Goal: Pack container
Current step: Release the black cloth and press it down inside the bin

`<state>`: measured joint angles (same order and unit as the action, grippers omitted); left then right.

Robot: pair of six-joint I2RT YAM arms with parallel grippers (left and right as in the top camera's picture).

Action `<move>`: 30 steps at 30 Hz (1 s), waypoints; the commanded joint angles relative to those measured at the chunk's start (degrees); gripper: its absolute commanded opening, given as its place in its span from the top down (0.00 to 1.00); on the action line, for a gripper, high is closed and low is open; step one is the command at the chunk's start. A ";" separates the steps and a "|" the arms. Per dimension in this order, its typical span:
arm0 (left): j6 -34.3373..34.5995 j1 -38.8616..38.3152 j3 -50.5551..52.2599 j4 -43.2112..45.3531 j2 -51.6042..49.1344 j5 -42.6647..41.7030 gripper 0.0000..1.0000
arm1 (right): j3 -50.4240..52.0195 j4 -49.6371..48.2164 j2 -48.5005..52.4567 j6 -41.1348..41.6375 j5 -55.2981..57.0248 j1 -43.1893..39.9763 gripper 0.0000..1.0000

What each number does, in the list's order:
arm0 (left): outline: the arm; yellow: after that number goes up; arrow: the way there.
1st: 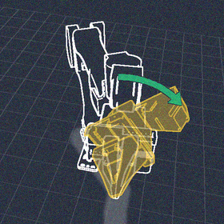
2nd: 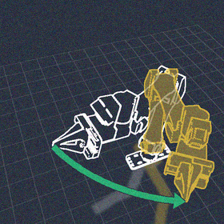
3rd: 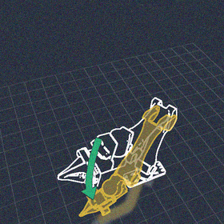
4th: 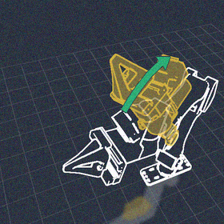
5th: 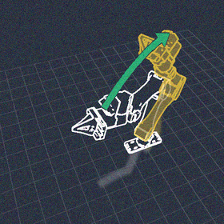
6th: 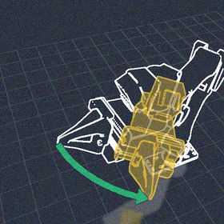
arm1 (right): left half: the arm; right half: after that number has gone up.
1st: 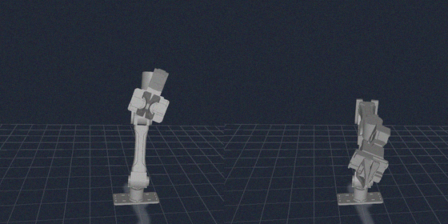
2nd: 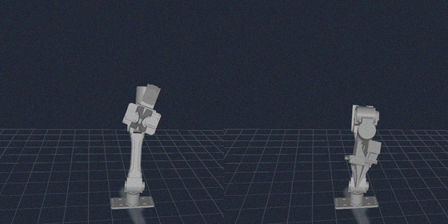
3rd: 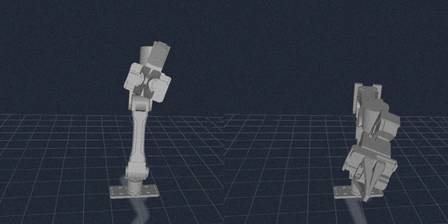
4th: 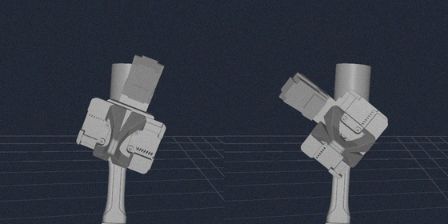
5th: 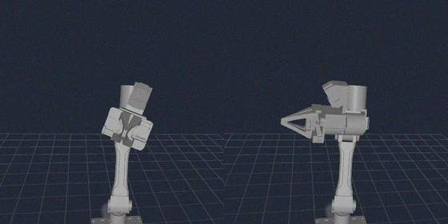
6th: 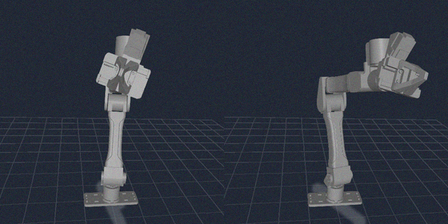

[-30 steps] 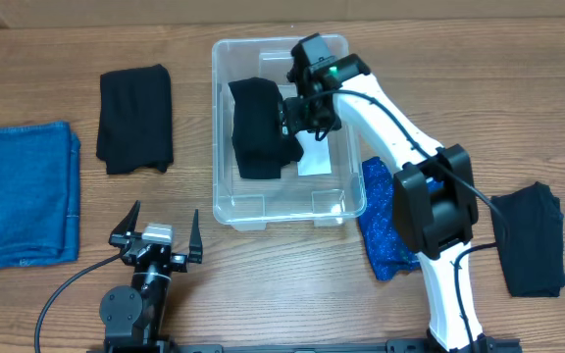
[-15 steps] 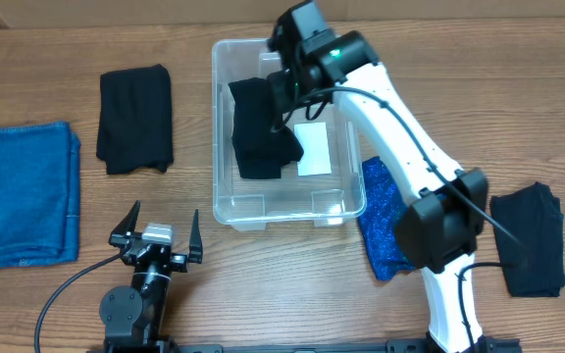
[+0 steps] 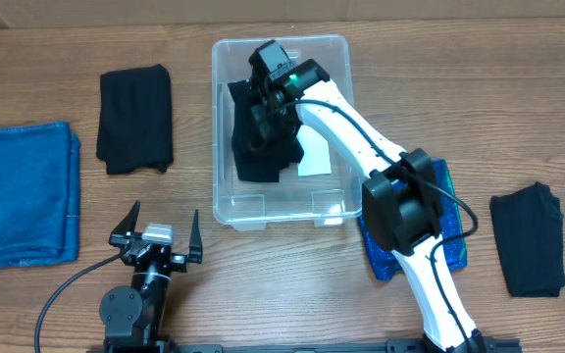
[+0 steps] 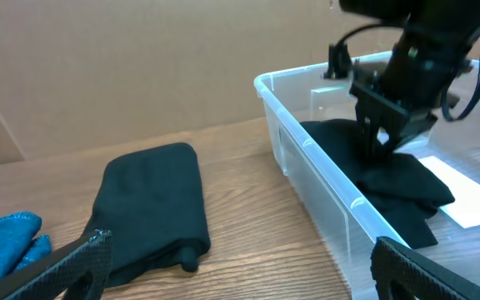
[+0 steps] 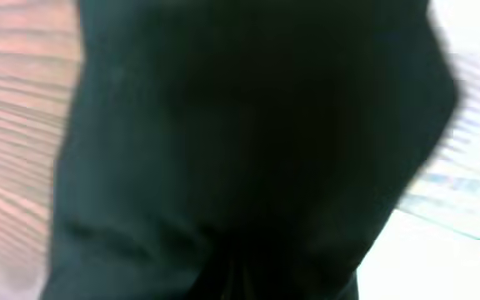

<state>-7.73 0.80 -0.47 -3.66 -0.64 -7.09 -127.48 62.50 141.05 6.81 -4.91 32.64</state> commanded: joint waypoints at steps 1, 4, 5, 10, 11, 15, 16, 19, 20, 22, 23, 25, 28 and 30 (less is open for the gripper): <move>-0.42 0.31 0.20 -0.04 0.33 -0.02 0.00 | -0.13 -0.48 0.87 0.87 -0.44 0.57 0.96; -0.42 0.31 0.20 -0.04 0.33 -0.02 0.00 | -2.62 0.48 -1.88 1.90 0.79 0.68 0.95; -0.42 0.31 0.20 -0.07 0.33 -0.02 0.00 | -3.80 0.81 -3.06 1.97 1.07 0.68 0.95; -0.42 0.31 0.20 -0.04 0.33 0.00 0.00 | -7.76 -0.31 -6.99 2.49 0.70 0.79 0.94; -0.42 0.31 0.20 -0.04 0.33 -0.02 0.00 | -7.32 -0.81 -6.54 3.08 0.59 0.79 0.93; -0.42 0.31 0.20 -0.07 0.33 -0.02 0.00 | -3.21 -5.60 -4.72 4.02 -0.76 1.01 0.92; -0.42 0.31 0.20 -0.04 0.33 -0.02 0.00 | -2.21 -6.51 -4.46 4.39 -0.74 1.05 0.92; -0.42 0.31 0.20 -0.04 0.33 0.00 0.00 | 3.50 -11.67 -4.31 5.01 -0.74 1.05 0.92; -0.42 0.31 0.20 -0.07 0.33 -0.02 0.00 | 5.29 -13.35 -4.31 5.01 -0.74 1.05 0.92; -0.42 0.31 0.20 -0.04 0.33 -0.02 0.00 | 8.63 -16.65 -4.31 5.05 -0.79 1.05 0.92; -0.42 0.31 0.20 -0.04 0.33 -0.02 0.00 | 10.58 -18.43 -4.31 5.31 -0.90 1.05 0.92; -0.42 0.31 0.20 -0.07 0.33 -0.02 0.00 | 13.16 -20.96 -4.28 5.46 -2.12 1.11 0.92; -0.42 0.31 0.20 -0.04 0.33 -0.02 0.00 | 15.54 -23.34 -4.31 5.46 -2.27 1.11 0.92; -0.42 0.31 0.20 -0.07 0.33 -0.02 0.00 | 15.56 -24.00 -4.33 5.40 -2.27 1.11 0.92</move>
<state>-7.73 0.80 -0.47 -3.66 -0.64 -7.09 -112.86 39.16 136.42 11.99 -6.68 33.43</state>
